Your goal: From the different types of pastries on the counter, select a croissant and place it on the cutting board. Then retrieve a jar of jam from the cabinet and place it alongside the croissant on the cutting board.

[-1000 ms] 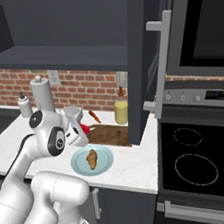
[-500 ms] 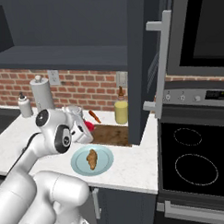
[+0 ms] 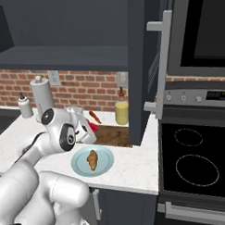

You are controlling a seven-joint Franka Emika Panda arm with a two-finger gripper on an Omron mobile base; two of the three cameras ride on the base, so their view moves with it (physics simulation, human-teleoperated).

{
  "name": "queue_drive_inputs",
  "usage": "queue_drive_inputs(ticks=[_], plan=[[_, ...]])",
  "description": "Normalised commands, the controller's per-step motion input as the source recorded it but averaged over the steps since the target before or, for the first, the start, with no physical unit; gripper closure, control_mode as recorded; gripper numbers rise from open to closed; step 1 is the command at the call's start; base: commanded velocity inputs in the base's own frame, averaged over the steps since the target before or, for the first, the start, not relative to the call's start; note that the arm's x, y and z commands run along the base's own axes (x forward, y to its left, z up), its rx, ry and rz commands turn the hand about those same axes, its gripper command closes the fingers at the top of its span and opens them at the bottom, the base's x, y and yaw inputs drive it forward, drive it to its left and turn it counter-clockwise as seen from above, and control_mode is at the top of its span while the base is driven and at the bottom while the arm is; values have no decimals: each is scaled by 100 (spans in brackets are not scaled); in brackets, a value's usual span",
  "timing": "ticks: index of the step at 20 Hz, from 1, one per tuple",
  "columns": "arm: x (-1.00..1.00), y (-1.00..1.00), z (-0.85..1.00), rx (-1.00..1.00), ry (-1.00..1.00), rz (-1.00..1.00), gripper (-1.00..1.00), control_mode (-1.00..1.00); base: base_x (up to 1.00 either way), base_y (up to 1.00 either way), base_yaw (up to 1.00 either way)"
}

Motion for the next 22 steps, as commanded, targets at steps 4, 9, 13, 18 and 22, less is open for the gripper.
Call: queue_drive_inputs(ticks=[4,9,13,18,22], plan=[[14,2,-78,-11,5,-7,100,-100,0,0,0],[28,0,-40,-4,0,-8,100,-100,0,0,0],[14,0,-20,0,0,-7,100,-100,0,0,0],[9,0,-30,0,0,-7,100,-100,0,0,0],[0,0,-9,1,0,-1,100,-100,0,0,0]])
